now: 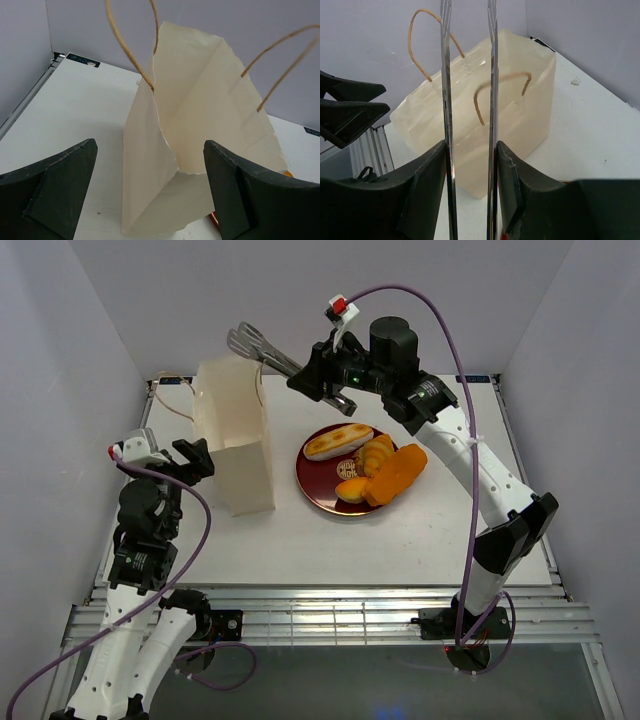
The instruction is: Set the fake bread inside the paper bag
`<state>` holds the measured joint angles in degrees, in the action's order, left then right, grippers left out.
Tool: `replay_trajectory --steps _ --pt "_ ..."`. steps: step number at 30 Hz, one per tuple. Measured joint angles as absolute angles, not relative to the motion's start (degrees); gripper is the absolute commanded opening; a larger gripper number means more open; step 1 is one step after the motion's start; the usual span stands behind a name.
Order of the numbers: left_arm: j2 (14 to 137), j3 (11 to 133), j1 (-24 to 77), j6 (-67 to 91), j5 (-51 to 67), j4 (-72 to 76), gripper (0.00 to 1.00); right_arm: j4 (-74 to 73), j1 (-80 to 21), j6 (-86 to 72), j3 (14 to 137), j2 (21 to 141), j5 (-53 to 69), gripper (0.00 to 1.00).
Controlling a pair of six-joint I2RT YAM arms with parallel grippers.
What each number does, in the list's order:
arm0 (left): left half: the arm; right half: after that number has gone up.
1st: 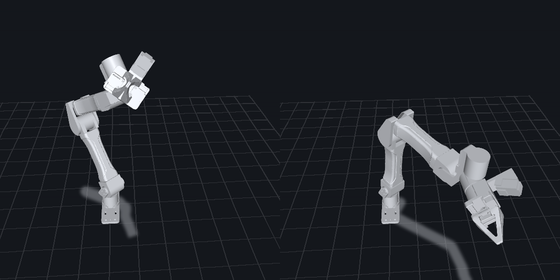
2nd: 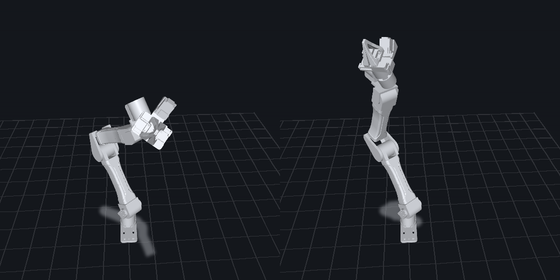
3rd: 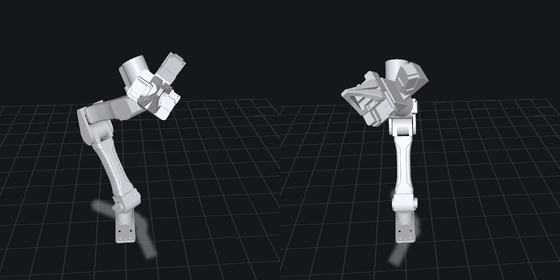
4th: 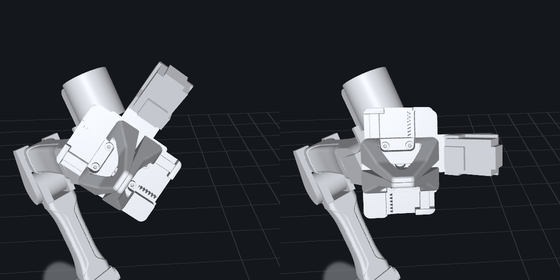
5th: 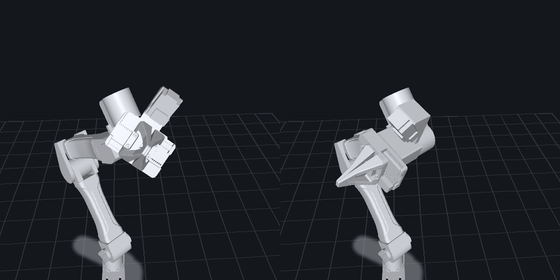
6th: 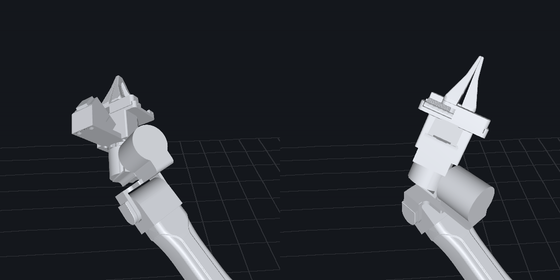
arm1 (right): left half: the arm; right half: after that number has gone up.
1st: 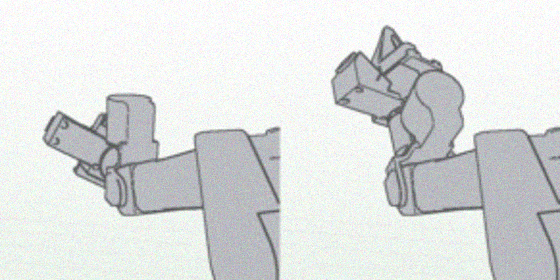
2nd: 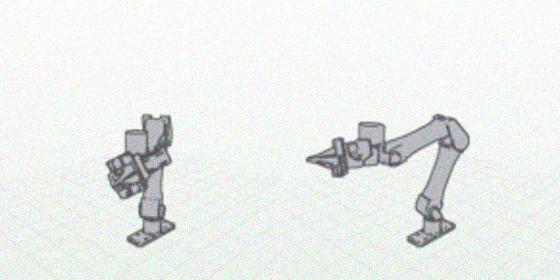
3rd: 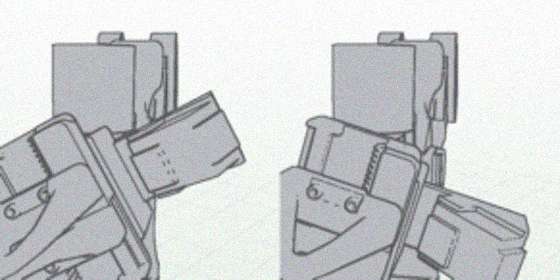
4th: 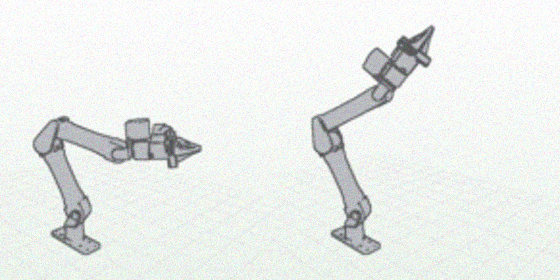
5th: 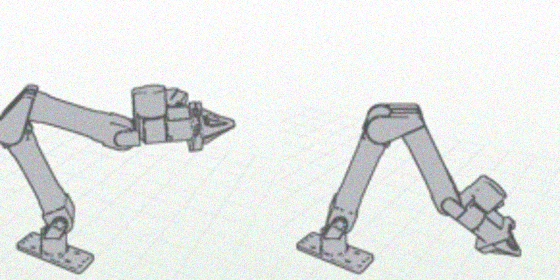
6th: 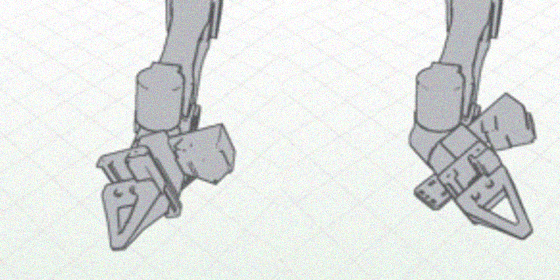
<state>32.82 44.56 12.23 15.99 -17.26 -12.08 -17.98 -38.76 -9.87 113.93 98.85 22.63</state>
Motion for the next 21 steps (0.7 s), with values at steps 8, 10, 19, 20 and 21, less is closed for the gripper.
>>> replay_trajectory --steps 8,10,19,20,21 --pt "33.12 44.56 12.23 16.01 -16.97 -12.05 0.98 -17.96 -38.76 -9.96 114.45 98.7 23.31 0.48" --pt "33.41 44.56 12.23 16.01 -16.93 -12.08 0.98 -17.82 -38.76 -10.04 113.58 97.93 23.33 0.48" --pt "36.38 44.56 12.23 16.12 -17.17 -13.17 0.97 -16.05 -38.76 -10.0 103.07 87.94 22.72 0.48" --pt "36.53 44.56 12.23 16.14 -17.19 -13.21 0.97 -15.86 -38.76 -10.0 102.19 87.02 22.63 0.48" --pt "36.56 44.56 12.23 16.16 -17.19 -13.28 0.97 -15.7 -38.76 -9.98 101.21 86.04 22.57 0.48"
